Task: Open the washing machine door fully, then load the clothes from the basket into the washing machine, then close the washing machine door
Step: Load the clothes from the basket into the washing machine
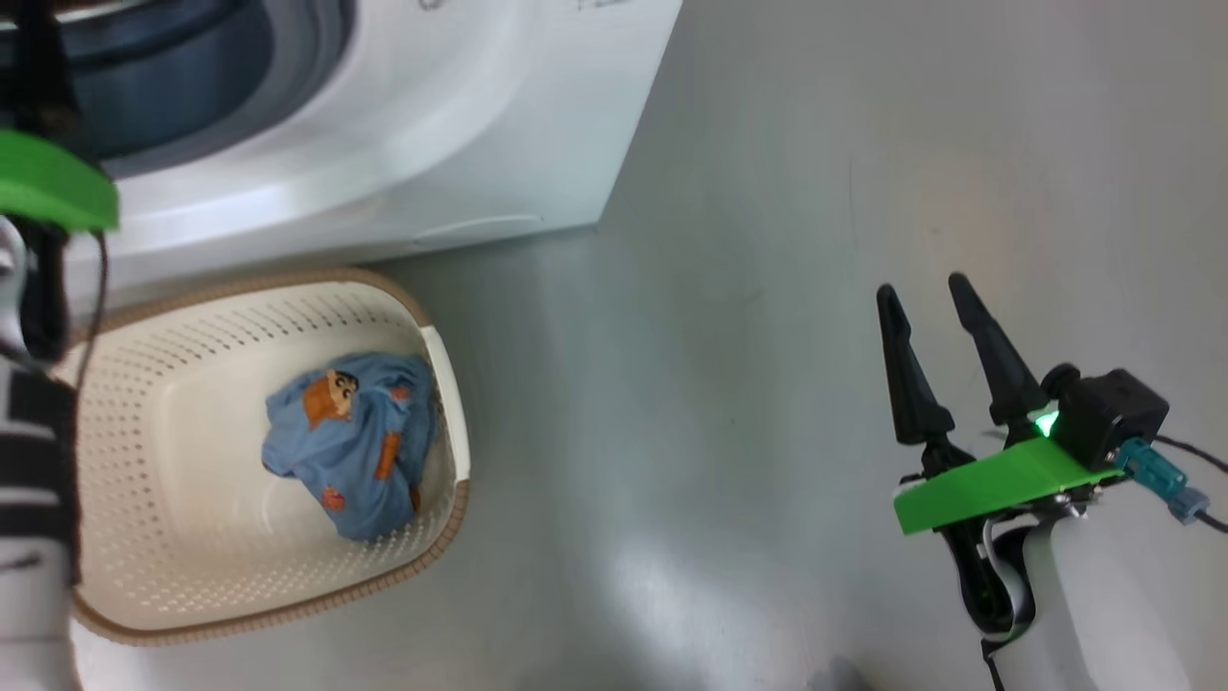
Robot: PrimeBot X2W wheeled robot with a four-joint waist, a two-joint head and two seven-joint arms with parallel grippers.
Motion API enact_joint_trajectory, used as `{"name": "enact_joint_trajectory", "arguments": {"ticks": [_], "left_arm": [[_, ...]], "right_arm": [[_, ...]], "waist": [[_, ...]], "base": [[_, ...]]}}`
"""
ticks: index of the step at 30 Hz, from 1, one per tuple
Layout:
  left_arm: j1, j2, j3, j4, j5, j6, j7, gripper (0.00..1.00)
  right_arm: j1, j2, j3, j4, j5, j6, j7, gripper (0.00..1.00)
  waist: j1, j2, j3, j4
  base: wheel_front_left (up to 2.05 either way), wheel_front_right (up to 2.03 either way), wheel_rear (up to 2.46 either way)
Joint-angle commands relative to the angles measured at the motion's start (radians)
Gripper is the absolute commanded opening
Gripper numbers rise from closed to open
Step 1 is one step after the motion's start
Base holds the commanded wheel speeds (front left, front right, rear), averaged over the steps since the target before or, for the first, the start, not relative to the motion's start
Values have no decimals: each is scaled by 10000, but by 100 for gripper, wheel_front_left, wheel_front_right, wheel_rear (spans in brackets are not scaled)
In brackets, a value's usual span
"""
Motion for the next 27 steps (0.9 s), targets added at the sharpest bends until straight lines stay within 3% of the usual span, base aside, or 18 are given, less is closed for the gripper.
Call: {"name": "enact_joint_trajectory", "arguments": {"ticks": [1,13,27], "left_arm": [[436,383,298,-395,-70,52,-53,100],[3460,-102,1195,-2187,-234,101,-53,100],[6535,-806,1797,-4311,120,522,-53,100]], "right_arm": [[376,32,231,-139,-120,16,-48,100],[1076,31,118,93,-330,16,-48,100],[1673,-95,278,203,-391,16,-48,100]], "waist": [[0,0,-528,137],[0,0,-2289,272],[0,0,-3733,408]], "base": [[0,0,0],[0,0,0],[0,0,0]]}}
